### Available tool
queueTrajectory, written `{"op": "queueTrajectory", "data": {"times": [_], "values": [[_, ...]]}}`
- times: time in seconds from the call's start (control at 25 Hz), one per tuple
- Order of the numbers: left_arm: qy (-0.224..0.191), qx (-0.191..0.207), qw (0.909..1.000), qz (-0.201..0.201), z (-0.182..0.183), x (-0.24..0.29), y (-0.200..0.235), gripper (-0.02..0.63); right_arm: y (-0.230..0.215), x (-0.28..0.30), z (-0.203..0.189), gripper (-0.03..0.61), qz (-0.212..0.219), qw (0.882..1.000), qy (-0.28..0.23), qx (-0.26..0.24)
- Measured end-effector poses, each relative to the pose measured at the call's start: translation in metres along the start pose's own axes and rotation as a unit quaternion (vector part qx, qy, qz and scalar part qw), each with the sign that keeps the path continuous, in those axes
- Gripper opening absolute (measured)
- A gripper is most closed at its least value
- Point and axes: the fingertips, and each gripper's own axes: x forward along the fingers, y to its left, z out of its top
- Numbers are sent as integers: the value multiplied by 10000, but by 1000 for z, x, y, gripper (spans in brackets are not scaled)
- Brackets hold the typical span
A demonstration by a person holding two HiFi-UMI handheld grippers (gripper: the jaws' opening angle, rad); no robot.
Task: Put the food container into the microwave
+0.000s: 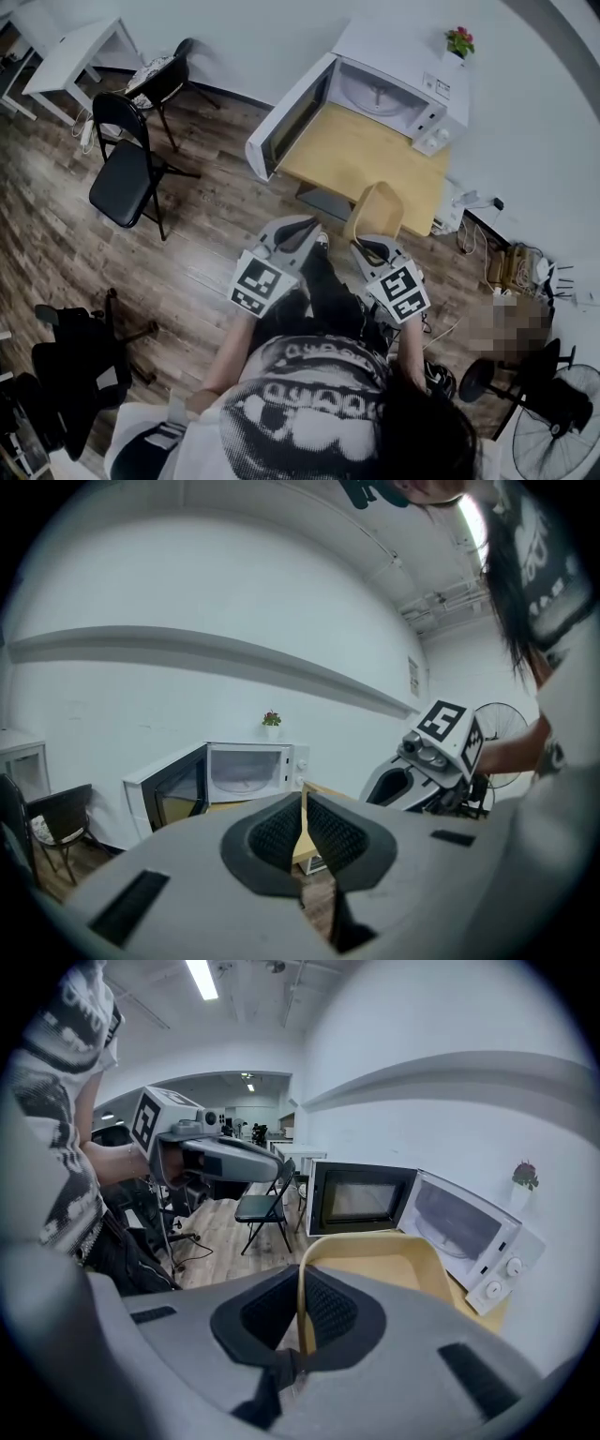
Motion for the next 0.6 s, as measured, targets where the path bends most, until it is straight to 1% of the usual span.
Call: {"op": "queueTrajectory", "data": {"times": [0.32,0.6], "values": [[89,-51,9999,63,0,18,22,15,-35,25,9,21,79,9999,-60,-85],[190,60,9998,-46,10,64,42,15,-86,50,4,21,171,9998,24,-113]]}}
